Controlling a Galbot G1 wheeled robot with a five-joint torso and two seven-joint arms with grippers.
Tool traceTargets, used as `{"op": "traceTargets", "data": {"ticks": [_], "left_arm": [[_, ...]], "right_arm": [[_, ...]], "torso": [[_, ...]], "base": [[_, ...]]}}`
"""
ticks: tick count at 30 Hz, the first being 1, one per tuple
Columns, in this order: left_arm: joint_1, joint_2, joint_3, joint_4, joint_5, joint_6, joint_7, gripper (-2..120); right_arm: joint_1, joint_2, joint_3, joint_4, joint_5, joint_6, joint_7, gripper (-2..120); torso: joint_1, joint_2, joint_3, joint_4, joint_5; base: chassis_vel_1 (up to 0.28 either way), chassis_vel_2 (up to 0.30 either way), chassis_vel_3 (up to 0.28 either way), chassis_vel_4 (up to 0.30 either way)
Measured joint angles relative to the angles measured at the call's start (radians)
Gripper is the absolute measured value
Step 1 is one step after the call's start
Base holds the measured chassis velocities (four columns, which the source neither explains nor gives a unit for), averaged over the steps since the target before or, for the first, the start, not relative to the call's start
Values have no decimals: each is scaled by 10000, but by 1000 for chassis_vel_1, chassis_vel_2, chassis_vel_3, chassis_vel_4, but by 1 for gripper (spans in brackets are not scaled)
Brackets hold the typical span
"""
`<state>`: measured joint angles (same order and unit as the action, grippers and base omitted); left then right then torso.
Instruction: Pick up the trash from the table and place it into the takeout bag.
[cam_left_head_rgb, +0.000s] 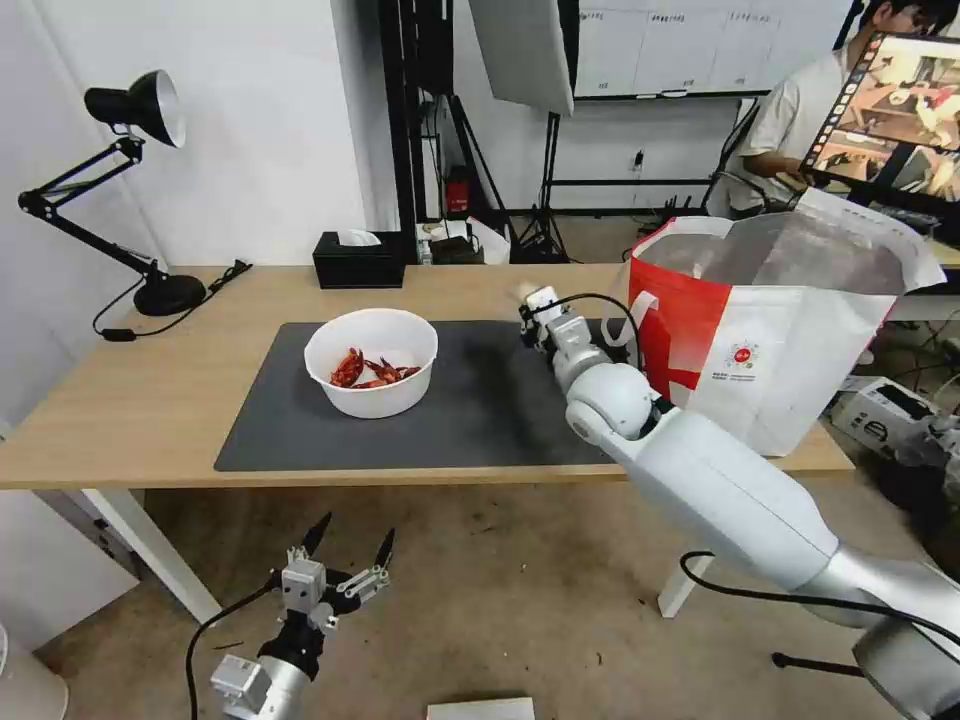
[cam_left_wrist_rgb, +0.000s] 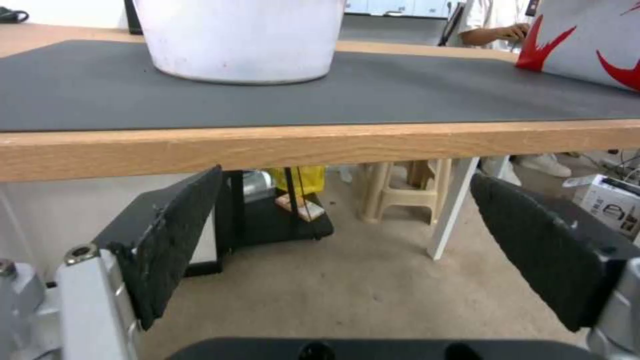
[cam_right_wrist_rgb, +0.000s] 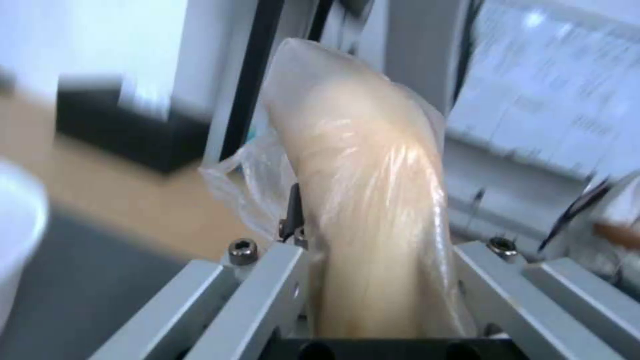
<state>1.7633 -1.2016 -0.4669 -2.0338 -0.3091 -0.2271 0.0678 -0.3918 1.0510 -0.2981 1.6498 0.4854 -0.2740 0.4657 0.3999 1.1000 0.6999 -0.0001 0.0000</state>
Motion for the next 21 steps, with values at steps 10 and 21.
{"op": "traceTargets", "data": {"ticks": [10,21], "left_arm": [[114,-151,56,-90,212,-24,-4,100],[56,-283,343,-312,401,96,-15,100]], "right_arm": [[-635,-661,1255,957,-2079,1920,1919,8],[-1212,-2009,2329,1590,-1403,899,2647,7]], "torso": [[0,0,0,1,2],[1,0,0,-1,3]], "base": [[0,0,0,0],[0,0,0,0]]}}
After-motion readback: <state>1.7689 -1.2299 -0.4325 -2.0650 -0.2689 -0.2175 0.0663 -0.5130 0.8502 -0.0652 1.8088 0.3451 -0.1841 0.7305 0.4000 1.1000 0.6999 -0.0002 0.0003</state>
